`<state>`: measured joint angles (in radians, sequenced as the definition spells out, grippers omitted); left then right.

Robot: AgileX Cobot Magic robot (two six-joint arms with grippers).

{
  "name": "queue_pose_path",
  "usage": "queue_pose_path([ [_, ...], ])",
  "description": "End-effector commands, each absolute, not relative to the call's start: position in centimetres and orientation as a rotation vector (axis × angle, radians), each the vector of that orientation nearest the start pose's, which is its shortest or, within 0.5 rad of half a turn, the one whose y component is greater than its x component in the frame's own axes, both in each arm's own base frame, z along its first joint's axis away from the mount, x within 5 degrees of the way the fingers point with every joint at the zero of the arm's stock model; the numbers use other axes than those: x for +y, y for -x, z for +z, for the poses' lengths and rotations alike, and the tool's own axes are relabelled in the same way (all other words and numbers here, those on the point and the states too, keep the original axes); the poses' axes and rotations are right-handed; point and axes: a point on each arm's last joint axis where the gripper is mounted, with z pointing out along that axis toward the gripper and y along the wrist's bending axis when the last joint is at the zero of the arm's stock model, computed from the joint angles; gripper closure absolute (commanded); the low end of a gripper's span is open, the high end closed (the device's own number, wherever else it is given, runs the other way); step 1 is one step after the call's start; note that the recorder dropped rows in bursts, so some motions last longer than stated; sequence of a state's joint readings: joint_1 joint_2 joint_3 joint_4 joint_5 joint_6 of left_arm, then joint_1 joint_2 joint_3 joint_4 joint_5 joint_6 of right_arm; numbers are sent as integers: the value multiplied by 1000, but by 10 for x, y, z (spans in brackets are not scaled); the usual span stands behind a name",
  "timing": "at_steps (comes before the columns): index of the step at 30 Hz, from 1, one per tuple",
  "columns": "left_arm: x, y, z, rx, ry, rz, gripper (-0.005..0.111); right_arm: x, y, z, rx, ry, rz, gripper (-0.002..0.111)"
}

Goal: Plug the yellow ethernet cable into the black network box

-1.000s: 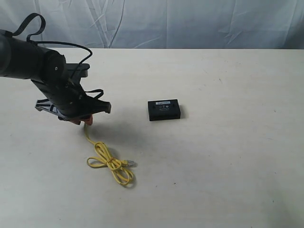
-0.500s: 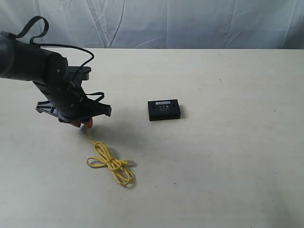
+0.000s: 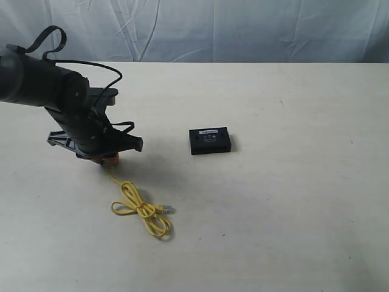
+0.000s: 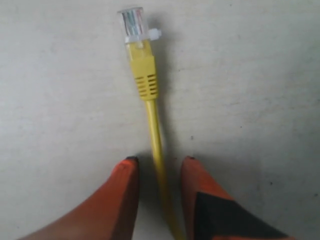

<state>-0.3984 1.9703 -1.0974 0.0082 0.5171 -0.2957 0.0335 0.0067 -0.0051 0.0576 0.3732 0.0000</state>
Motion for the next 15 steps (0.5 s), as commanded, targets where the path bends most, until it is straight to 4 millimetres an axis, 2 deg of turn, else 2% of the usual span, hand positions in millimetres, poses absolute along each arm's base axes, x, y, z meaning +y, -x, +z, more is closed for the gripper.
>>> queue_pose_path([
  [1,-142,-336,116,2866,-159,-127,77,3,-53,181,1845,-5,73,109],
  [4,-142,-337,116,2865,-159,-128,81,3,-53,181,1845,-5,73,109],
  [9,-141,-336,115,2867,-170,-122,106,3,-53,181,1845,-5,73,109],
  [15,-141,-335,120,2851,-319,-99,107,3,-53,181,1845,-5,73,109],
])
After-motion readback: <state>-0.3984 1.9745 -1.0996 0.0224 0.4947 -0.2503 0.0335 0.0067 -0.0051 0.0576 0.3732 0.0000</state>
